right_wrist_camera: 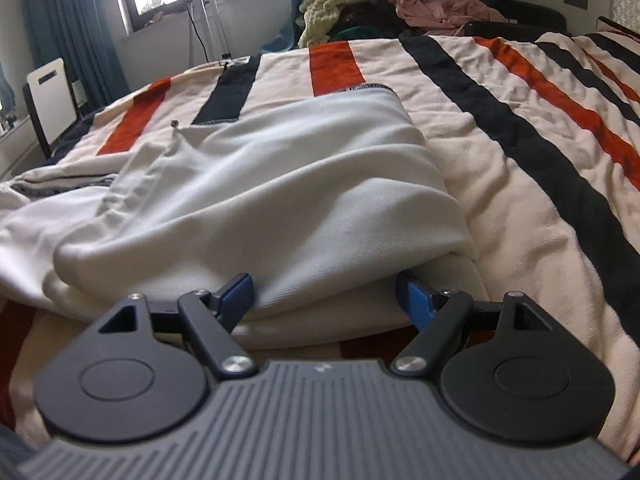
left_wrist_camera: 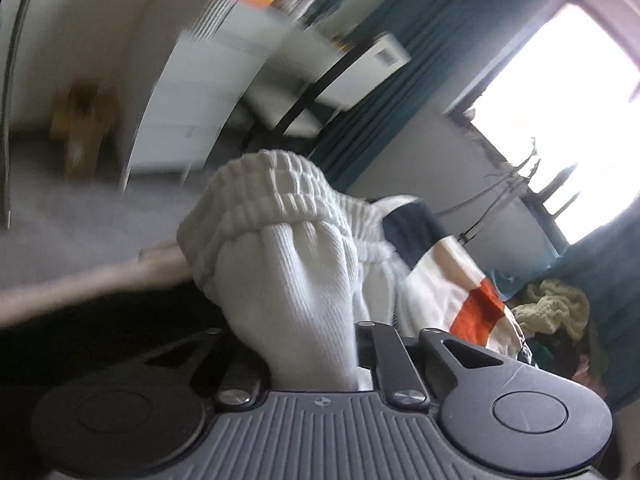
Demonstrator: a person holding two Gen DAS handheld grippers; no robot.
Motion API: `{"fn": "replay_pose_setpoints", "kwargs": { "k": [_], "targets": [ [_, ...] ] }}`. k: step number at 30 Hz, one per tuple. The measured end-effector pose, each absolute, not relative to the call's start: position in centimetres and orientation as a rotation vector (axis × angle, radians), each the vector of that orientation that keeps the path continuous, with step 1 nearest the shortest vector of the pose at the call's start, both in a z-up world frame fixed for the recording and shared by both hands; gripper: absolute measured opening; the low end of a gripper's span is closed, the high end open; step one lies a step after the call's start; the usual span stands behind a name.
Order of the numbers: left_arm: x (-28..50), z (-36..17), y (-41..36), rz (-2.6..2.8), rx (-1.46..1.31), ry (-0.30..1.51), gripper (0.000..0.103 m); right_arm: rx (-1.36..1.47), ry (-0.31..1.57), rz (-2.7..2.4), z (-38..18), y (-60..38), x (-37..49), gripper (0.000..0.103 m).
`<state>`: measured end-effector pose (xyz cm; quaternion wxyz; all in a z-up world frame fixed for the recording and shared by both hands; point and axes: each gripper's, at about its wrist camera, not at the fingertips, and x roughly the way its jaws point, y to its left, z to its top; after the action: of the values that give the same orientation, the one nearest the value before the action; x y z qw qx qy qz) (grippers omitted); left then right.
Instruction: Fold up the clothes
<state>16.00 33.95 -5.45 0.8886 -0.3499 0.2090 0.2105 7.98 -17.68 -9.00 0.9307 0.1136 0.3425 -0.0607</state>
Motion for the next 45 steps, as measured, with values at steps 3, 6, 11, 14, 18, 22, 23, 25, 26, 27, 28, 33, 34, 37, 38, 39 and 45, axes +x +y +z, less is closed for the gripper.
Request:
{"fn": "replay_pose_setpoints", "kwargs": {
  "k": [3, 6, 11, 14, 18, 22, 23, 25, 26, 27, 28, 33, 34, 37, 38, 39, 45],
  "targets": [
    [16.3, -1.7, 30.3, 0.413, -0.555, 0.335, 0.010, 0.245, 0.698, -0.129, -8.8, -17.9, 7.8, 0.080],
    [16.1, 1.9, 26.1, 0.372, -0.405, 0.229, 0.010, 0.279, 0.687, -0.134, -8.3, -18.5, 7.2, 0.080],
    [15.9, 7.4, 15.8, 0.278, -0.227, 0.071, 0.010, 0.394, 0.629, -0.126, -6.5, -20.3, 6.0, 0.080],
    [15.9, 9.6, 8.8, 0.214, -0.169, 0.020, 0.010, 0.463, 0.574, -0.124, -5.3, -21.9, 5.0, 0.080],
    [15.5, 10.1, -0.7, 0.118, -0.116, -0.018, 0.010, 0.577, 0.494, -0.153, -4.0, -25.4, 3.6, 0.080],
    [13.5, 7.2, -10.2, 0.033, -0.004, -0.037, 0.010, 0.722, 0.421, -0.213, -3.5, -29.6, 2.0, 0.080],
    [13.2, 5.9, -12.6, 0.010, 0.036, -0.040, 0.010, 0.755, 0.404, -0.233, -3.5, -30.7, 1.7, 0.080],
    [12.1, 2.7, -17.3, -0.042, 0.123, -0.040, 0.010, 0.808, 0.386, -0.264, -3.9, -32.5, 1.3, 0.082],
    [11.3, 0.7, -19.5, -0.072, 0.171, -0.036, 0.010, 0.833, 0.381, -0.274, -4.2, -33.2, 1.2, 0.082],
    [10.2, -1.4, -21.3, -0.104, 0.217, -0.031, 0.010, 0.859, 0.376, -0.285, -4.6, -33.9, 1.1, 0.083],
    [9.8, -3.3, -23.0, -0.139, 0.267, -0.009, 0.011, 0.884, 0.372, -0.296, -4.9, -34.6, 1.0, 0.083],
    [9.6, -10.1, -27.6, -0.273, 0.412, 0.146, 0.011, 0.962, 0.386, -0.248, -6.7, -36.6, 1.4, 0.083],
    [9.8, -10.3, -27.6, -0.279, 0.412, 0.156, 0.012, 0.980, 0.389, -0.222, -7.0, -36.7, 1.5, 0.083],
    [10.5, -9.9, -27.2, -0.325, 0.402, 0.213, 0.024, 1.027, 0.388, -0.148, -7.5, -36.7, 1.9, 0.083],
    [11.3, -9.6, -25.9, -0.341, 0.394, 0.245, 0.043, 1.035, 0.389, -0.121, -7.5, -36.5, 2.2, 0.083],
    [12.1, -9.2, -24.6, -0.357, 0.385, 0.278, 0.055, 1.036, 0.393, -0.098, -7.5, -36.2, 2.4, 0.083],
    [12.9, -7.8, -18.9, -0.458, 0.354, 0.441, 0.088, 1.053, 0.425, 0.007, -7.6, -34.9, 3.3, 0.083]
  ]
}}
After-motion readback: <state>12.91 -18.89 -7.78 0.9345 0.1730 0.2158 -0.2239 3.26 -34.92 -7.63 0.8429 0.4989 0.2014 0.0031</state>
